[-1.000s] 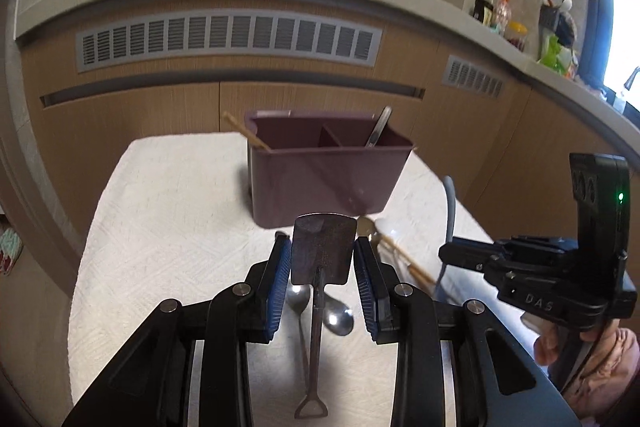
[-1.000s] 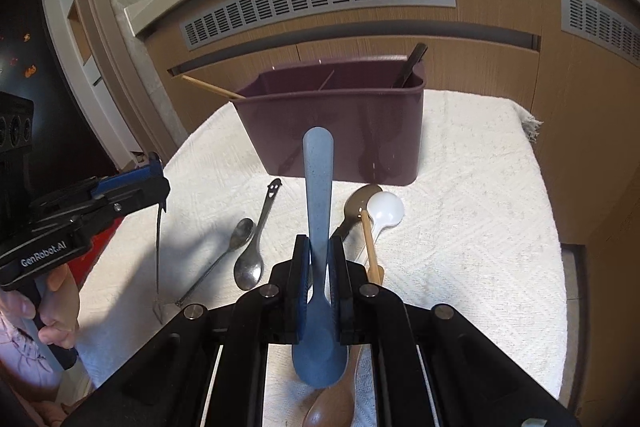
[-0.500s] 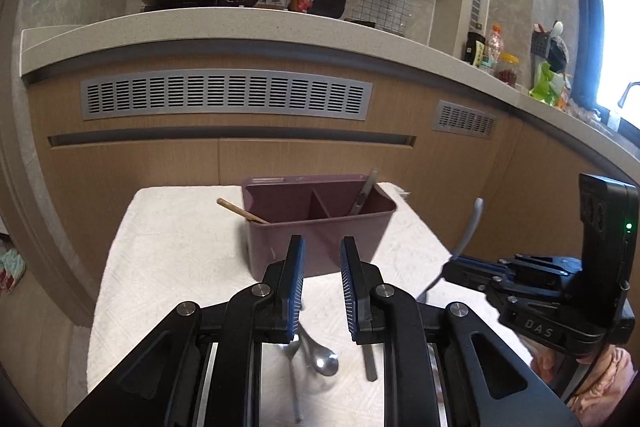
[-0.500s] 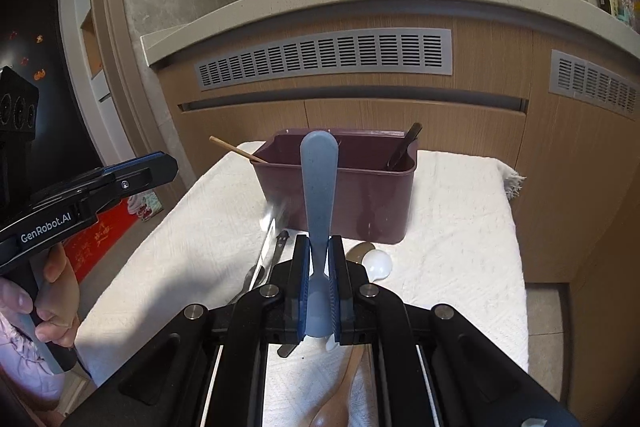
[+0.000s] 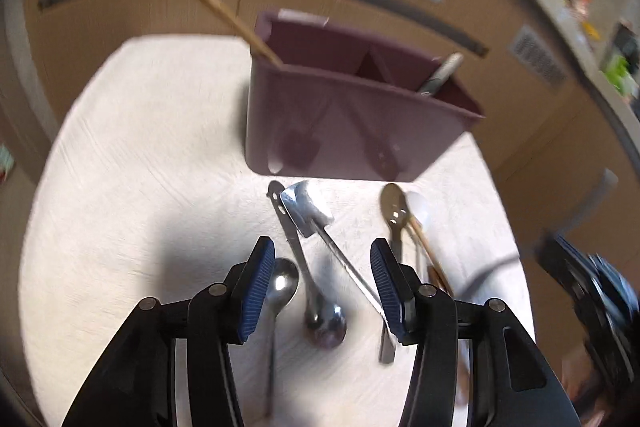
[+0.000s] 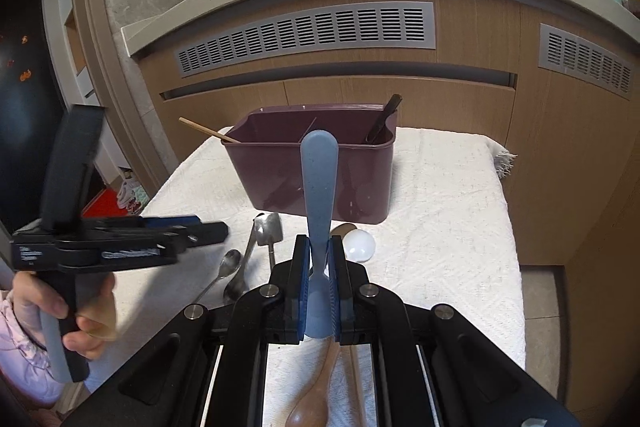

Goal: Organize utensils

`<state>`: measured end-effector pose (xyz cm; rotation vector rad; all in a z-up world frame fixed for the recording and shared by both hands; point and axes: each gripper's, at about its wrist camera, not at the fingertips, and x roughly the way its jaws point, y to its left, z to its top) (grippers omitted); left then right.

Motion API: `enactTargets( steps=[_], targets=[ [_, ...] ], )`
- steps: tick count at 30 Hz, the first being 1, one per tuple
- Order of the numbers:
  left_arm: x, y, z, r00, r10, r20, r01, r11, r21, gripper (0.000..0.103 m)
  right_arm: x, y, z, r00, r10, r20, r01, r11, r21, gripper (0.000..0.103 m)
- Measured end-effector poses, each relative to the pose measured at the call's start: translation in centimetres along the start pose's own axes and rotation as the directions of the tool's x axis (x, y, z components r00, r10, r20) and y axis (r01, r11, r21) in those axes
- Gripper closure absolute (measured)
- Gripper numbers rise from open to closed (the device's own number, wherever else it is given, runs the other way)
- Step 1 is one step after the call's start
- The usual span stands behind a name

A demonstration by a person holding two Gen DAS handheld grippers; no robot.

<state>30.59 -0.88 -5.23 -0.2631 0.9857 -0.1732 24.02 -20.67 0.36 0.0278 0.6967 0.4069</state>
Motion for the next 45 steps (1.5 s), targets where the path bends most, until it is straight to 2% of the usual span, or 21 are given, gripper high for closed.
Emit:
enactTargets(
  steps=[4,8,11,12,15,17,20,24,28,30,32,33,36,37,38,40,41,43,45],
  targets=[
    [2.9,-0.9,0.9,0.994,0.11,-0.017,-0.11,0.993,-0.045,0.052,0.1,-0.6,-0.1,1.0,-0.004,0.008,0.004,1.0,0.015,0.095],
    [5.4,-2.0,1.5,0.968,0.25,-0.014,-0.25,0.968,-0.004,0.052,0.2,-1.1,-0.4,1.0,-0.006,0.019,0.006,1.0,0.024,0.095],
    [6.6,-1.9,1.3,0.963,0.265,-0.041,-0.266,0.964,-0.011,0.052,0.3,-1.5,-0.5,1.0,-0.004,0.02,0.003,0.999,0.036,0.095],
    [6.5,-2.1,1.1,0.962,0.271,-0.022,-0.271,0.963,0.0,0.052,0.4,-1.7,-0.5,1.0,-0.006,0.021,0.005,0.999,0.041,0.095],
    [6.2,-2.2,0.0,0.969,0.246,0.017,-0.247,0.967,0.063,0.056,0.5,-1.7,-0.5,1.0,-0.006,0.023,0.005,0.999,0.048,0.095],
    [5.3,-1.6,-0.9,0.975,0.214,0.06,-0.218,0.972,0.087,0.079,0.3,-1.6,-0.5,1.0,-0.006,0.03,0.005,0.999,0.047,0.095],
    [3.6,-0.2,-2.2,0.984,0.152,0.096,-0.161,0.983,0.09,0.088,-0.2,-1.3,-0.4,0.999,-0.008,0.046,0.007,0.999,0.036,0.095],
    [1.4,0.7,-3.5,0.978,0.144,0.151,-0.163,0.98,0.117,0.091,-0.4,-0.8,-0.3,0.999,-0.013,0.048,0.012,1.0,0.016,0.095],
    [-0.2,2.4,-3.7,0.981,0.121,0.151,-0.134,0.988,0.081,0.091,-0.2,-0.7,-0.5,0.999,-0.025,0.028,0.025,1.0,0.009,0.095],
    [-0.4,2.8,-3.4,0.982,0.099,0.163,-0.117,0.988,0.105,0.091,-0.1,-0.8,-0.6,1.0,-0.026,0.016,0.026,1.0,0.012,0.095],
    [-0.4,3.2,-3.1,0.99,0.042,0.135,-0.06,0.989,0.133,0.091,0.2,-0.8,-0.7,1.0,-0.025,0.0,0.025,1.0,0.017,0.095],
    [-0.3,3.2,-2.7,0.992,0.032,0.121,-0.047,0.991,0.124,0.09,0.3,-0.9,-0.8,1.0,-0.025,-0.007,0.025,1.0,0.019,0.095],
    [-0.4,4.2,-2.5,0.994,0.08,0.073,-0.083,0.996,0.04,0.088,0.1,-0.8,-0.8,1.0,-0.028,-0.003,0.028,0.999,0.017,0.095],
    [-0.5,4.8,-2.6,0.996,0.08,0.05,-0.08,0.997,-0.005,0.081,0.0,-0.8,-0.9,1.0,-0.029,-0.001,0.029,0.999,0.016,0.095],
    [-0.6,5.4,-2.8,0.997,0.073,0.02,-0.071,0.995,-0.065,0.067,-0.1,-0.7,-0.9,0.999,-0.032,0.002,0.032,0.999,0.014,0.095],
    [-0.9,6.3,-3.2,0.999,0.044,0.0,-0.043,0.987,-0.154,0.052,-0.2,-0.6,-1.0,0.999,-0.04,0.009,0.04,0.999,0.006,0.095],
    [-1.0,6.3,-3.3,0.999,0.033,-0.003,-0.033,0.984,-0.176,0.051,-0.3,-0.5,-1.0,0.999,-0.038,0.012,0.038,0.999,0.005,0.095],
    [-0.6,5.6,-3.2,0.999,0.046,-0.011,-0.048,0.985,-0.167,0.05,-0.3,-0.4,-1.0,0.999,-0.031,0.019,0.031,1.0,0.004,0.095],
    [0.6,4.4,-2.8,0.992,0.124,-0.027,-0.127,0.982,-0.137,0.046,-0.3,-0.3,-1.1,0.999,-0.031,0.02,0.031,1.0,0.0,0.095]
  ],
)
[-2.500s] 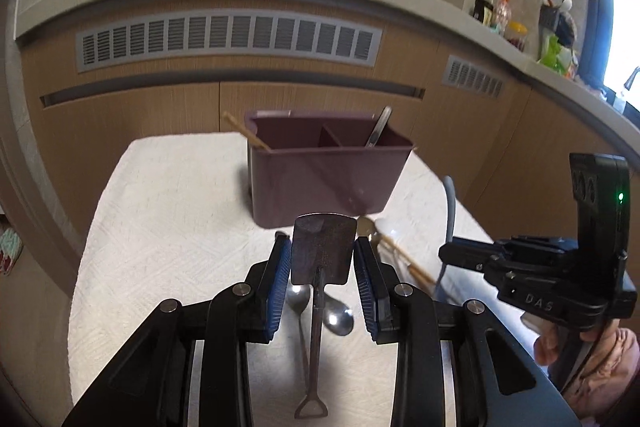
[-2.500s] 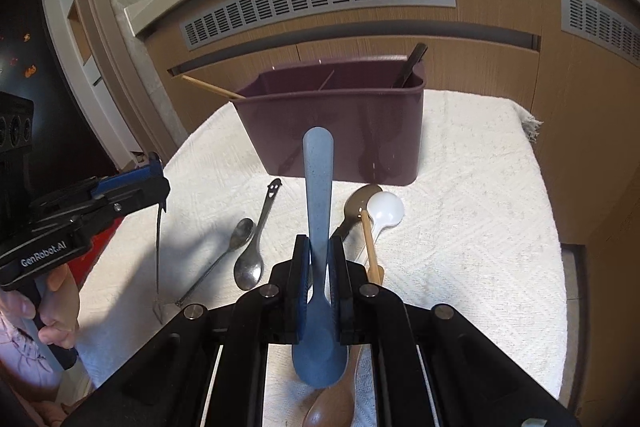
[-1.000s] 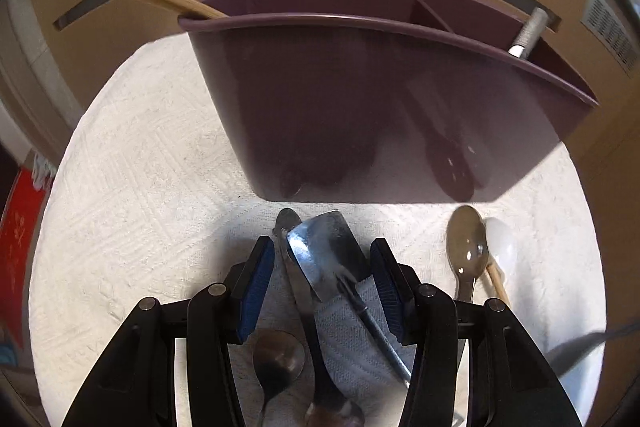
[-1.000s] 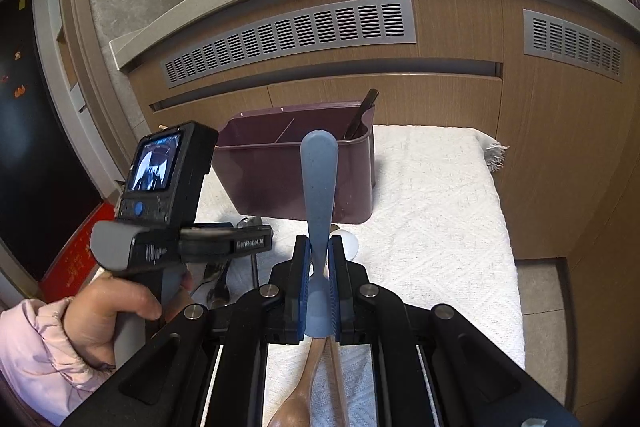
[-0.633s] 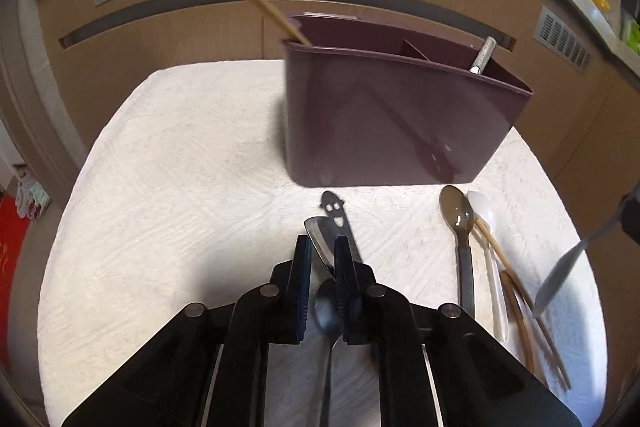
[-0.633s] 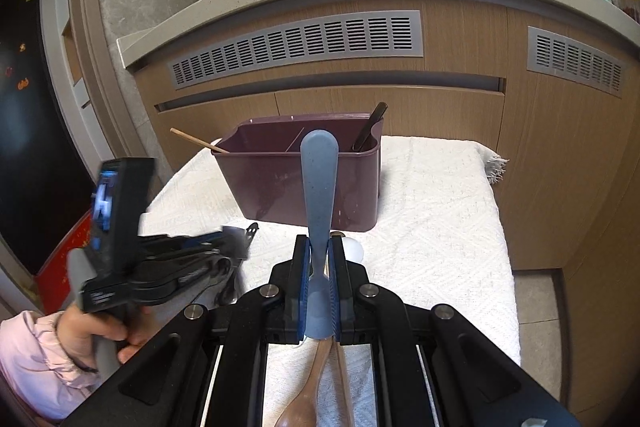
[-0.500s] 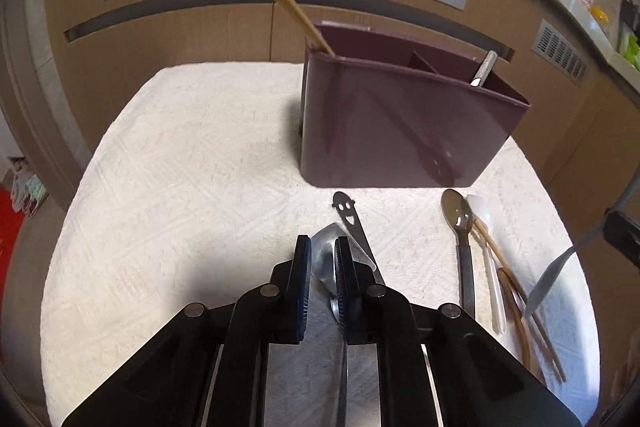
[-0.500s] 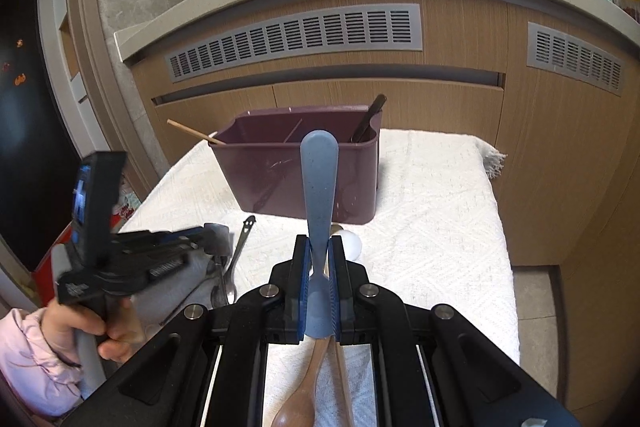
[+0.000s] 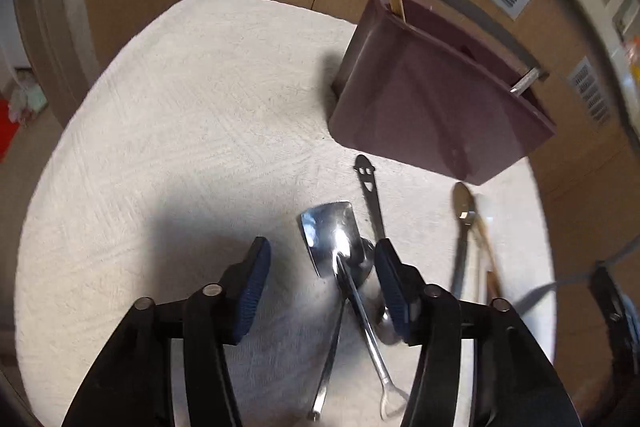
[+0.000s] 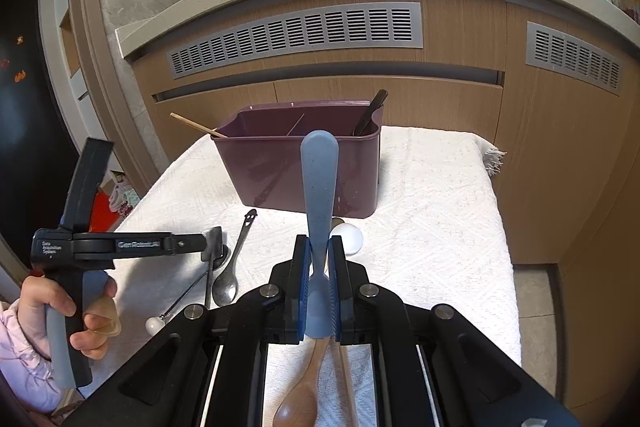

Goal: Organize utensils

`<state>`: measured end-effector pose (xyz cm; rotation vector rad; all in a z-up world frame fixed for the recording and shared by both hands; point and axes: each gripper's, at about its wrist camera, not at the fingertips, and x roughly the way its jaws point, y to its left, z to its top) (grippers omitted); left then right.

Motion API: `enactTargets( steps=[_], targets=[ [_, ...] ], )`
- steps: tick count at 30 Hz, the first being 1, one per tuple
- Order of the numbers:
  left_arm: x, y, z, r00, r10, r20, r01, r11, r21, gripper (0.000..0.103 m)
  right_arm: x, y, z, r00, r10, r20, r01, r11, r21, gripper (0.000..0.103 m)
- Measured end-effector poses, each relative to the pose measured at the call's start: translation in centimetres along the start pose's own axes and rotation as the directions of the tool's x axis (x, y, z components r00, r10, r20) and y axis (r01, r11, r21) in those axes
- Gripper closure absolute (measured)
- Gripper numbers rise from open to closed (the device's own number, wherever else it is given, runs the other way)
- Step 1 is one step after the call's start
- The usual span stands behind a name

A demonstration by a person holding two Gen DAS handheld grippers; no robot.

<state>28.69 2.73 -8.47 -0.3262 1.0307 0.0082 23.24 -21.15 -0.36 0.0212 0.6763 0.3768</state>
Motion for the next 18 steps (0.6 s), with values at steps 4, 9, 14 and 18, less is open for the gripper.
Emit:
enactTargets(
  steps=[4,9,14,18],
  targets=[
    [1.4,-1.6,0.5,0.999,0.051,0.014,-0.05,0.999,-0.021,0.046,0.0,0.2,-0.3,1.0,-0.003,0.006,0.003,1.0,0.001,0.095],
    [2.0,-3.5,-0.1,0.991,0.102,0.089,-0.109,0.99,0.087,0.068,-0.3,0.2,-0.5,1.0,-0.016,0.024,0.017,1.0,-0.006,0.095],
    [0.2,-3.3,-2.0,0.988,0.01,0.154,-0.036,0.985,0.169,0.069,-0.5,-0.3,-0.3,0.999,-0.001,0.036,0.001,1.0,0.012,0.095],
    [-3.0,-2.6,-3.1,0.967,-0.038,0.25,-0.019,0.975,0.223,0.069,-0.6,-0.4,-0.2,0.999,0.016,0.033,-0.016,1.0,0.014,0.095]
  ],
)
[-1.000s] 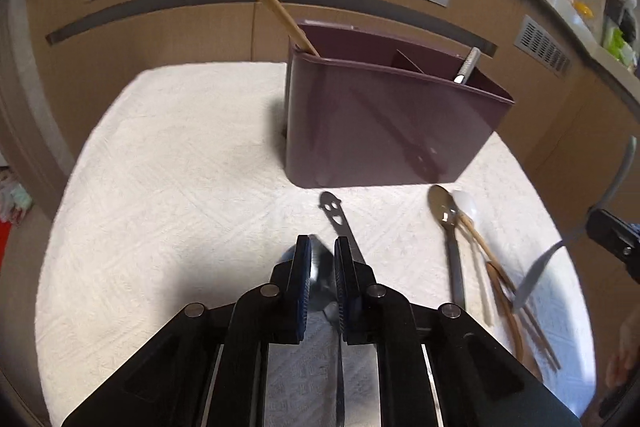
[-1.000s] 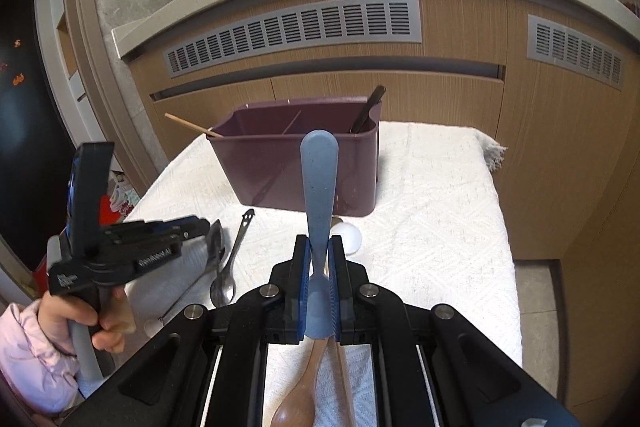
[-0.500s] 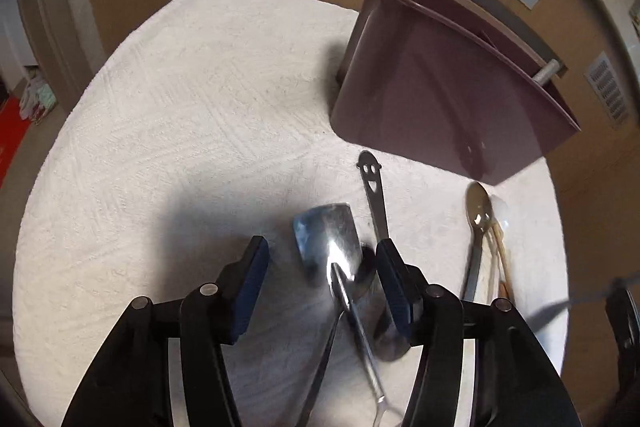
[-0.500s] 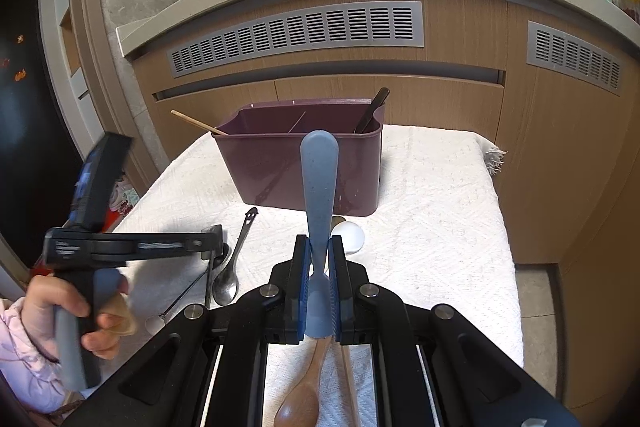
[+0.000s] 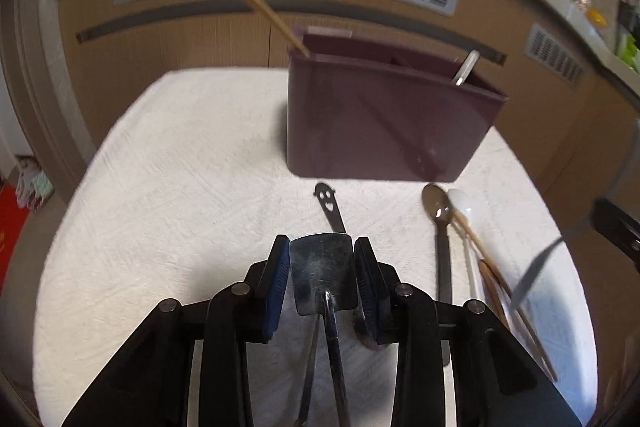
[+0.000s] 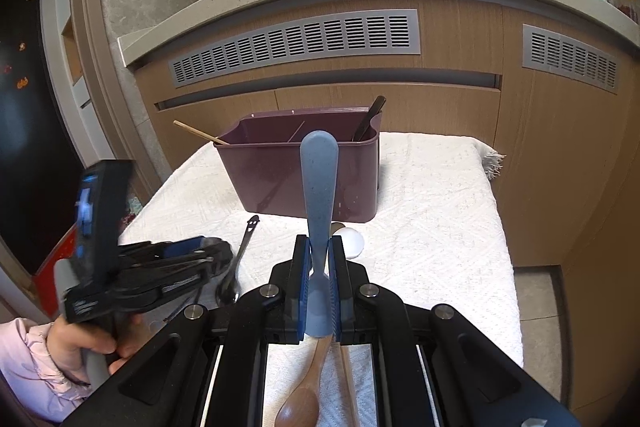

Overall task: Organize utensils
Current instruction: 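Lower both held utensils into the maroon caddy and open both grippers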

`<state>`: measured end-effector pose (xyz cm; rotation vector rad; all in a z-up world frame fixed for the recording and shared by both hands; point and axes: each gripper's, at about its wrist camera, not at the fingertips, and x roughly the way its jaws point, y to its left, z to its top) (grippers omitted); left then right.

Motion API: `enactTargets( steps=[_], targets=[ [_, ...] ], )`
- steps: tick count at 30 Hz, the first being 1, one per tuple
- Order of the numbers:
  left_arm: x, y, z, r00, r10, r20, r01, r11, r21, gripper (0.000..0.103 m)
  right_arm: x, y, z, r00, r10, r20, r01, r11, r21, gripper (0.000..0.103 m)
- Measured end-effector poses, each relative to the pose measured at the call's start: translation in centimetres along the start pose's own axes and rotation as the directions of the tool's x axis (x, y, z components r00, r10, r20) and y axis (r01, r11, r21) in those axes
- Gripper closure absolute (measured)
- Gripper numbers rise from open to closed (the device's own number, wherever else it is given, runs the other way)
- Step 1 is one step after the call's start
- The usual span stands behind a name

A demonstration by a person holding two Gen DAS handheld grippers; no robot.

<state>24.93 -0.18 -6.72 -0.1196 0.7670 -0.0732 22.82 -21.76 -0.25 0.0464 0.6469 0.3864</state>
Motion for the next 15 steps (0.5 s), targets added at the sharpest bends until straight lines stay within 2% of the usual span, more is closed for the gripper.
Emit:
enactTargets(
  steps=[3,8,12,15],
  targets=[
    [-2.7,0.6,0.0,0.997,-0.031,0.072,0.03,0.999,0.012,0.069,0.0,0.0,0.2,1.0,0.005,-0.004,-0.005,1.0,0.004,0.095],
    [-5.3,0.1,0.8,0.987,-0.074,0.143,0.07,0.997,0.028,0.07,-0.1,0.5,0.4,1.0,0.003,0.002,-0.003,1.0,-0.005,0.095],
    [-6.9,-0.6,1.8,0.972,-0.091,0.215,0.081,0.995,0.055,0.07,-0.6,0.9,0.7,1.0,0.004,0.022,-0.004,1.0,-0.014,0.095],
    [-8.8,-1.1,4.7,0.951,-0.16,0.266,0.152,0.987,0.05,0.07,-1.4,0.8,1.8,0.998,0.025,0.05,-0.024,1.0,-0.002,0.095]
  ],
)
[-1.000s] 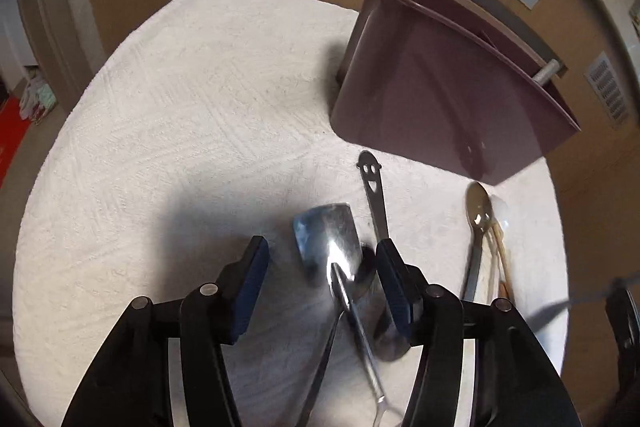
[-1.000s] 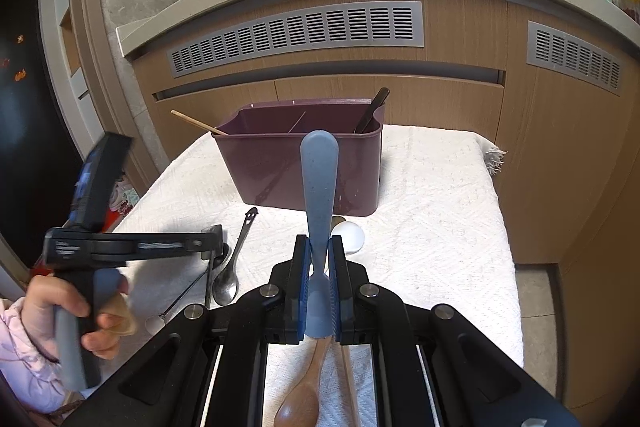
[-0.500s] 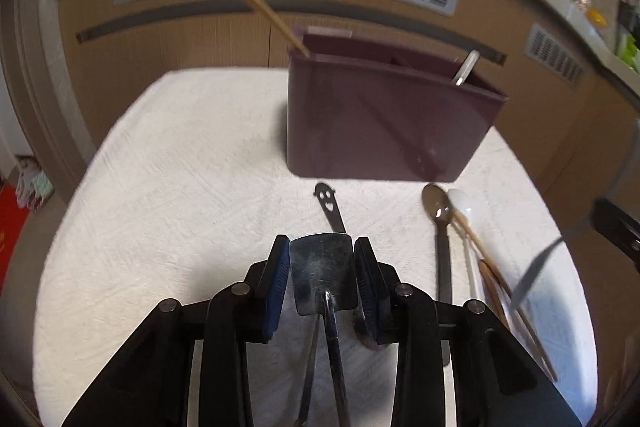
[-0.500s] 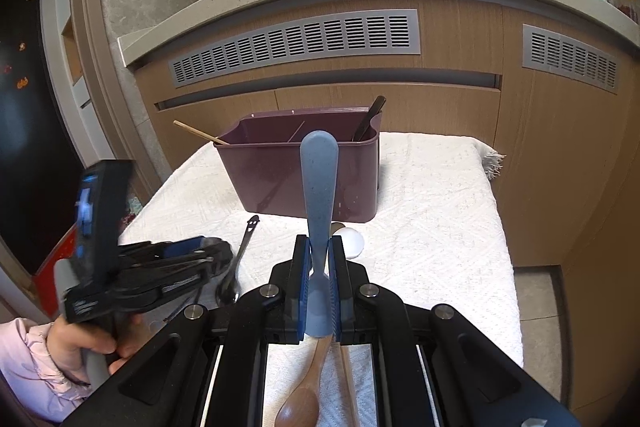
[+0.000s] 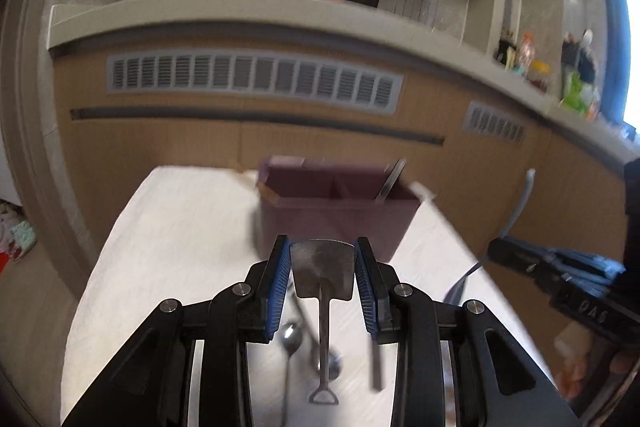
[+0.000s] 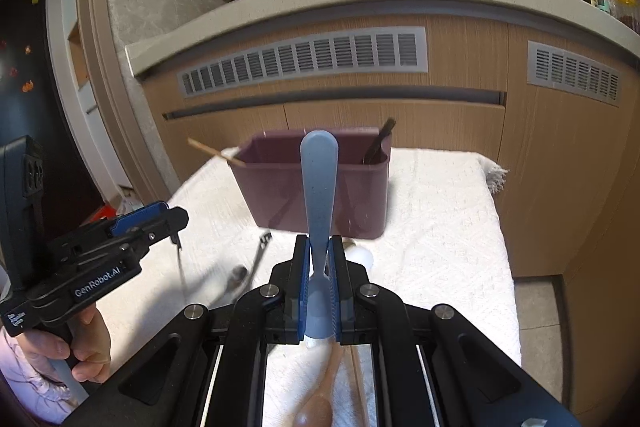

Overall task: Organize utensils
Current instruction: 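Lower both held utensils into the maroon caddy and open both grippers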

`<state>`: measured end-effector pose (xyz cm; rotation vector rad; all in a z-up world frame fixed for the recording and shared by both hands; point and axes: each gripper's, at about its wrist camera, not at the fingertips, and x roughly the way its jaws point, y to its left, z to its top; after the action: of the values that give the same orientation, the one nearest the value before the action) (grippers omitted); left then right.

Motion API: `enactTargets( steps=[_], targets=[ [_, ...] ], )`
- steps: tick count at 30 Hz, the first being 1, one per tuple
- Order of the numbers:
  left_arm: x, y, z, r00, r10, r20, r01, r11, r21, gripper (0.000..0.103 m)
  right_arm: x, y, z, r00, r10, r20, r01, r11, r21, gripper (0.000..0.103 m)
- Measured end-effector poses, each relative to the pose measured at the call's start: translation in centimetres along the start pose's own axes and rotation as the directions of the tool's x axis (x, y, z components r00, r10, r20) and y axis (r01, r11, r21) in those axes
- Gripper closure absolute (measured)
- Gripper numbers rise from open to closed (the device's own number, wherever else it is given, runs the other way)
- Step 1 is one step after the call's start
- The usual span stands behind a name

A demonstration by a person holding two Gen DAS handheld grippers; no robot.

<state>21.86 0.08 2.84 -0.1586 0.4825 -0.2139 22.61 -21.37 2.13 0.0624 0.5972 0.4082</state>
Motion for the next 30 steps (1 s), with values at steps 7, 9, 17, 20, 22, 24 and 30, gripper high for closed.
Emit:
enactTargets(
  steps=[7,9,17,20,22,24,30],
  targets=[
    [-1.7,-2.0,12.7,0.964,-0.101,0.245,0.091,0.995,0.052,0.07,-3.5,0.7,9.5,0.978,-0.011,0.207,0.031,0.995,-0.093,0.095],
    [-0.9,-2.2,14.5,0.954,-0.069,0.292,0.051,0.996,0.069,0.07,-3.5,0.8,11.6,0.968,-0.03,0.251,0.058,0.993,-0.106,0.095],
    [5.7,-0.8,15.7,0.964,-0.025,0.266,0.013,0.999,0.048,0.07,2.3,-0.1,14.8,0.971,-0.077,0.225,0.101,0.99,-0.098,0.095],
    [8.7,-0.1,14.5,0.979,-0.018,0.201,0.013,1.0,0.028,0.07,5.3,-0.6,14.1,0.983,-0.075,0.166,0.09,0.992,-0.087,0.095],
    [11.0,0.4,13.3,0.991,-0.032,0.13,0.03,0.999,0.015,0.067,7.0,-0.8,13.4,0.99,-0.065,0.128,0.076,0.994,-0.081,0.095],
    [12.7,0.9,12.2,0.997,-0.048,0.053,0.048,0.999,0.002,0.064,9.2,-1.0,12.3,0.998,-0.036,0.06,0.041,0.996,-0.08,0.092],
    [11.3,2.1,10.3,0.999,-0.023,0.028,0.023,0.999,-0.028,0.049,11.3,-1.8,9.7,0.999,-0.021,-0.046,0.018,0.998,-0.064,0.064]
  ],
)
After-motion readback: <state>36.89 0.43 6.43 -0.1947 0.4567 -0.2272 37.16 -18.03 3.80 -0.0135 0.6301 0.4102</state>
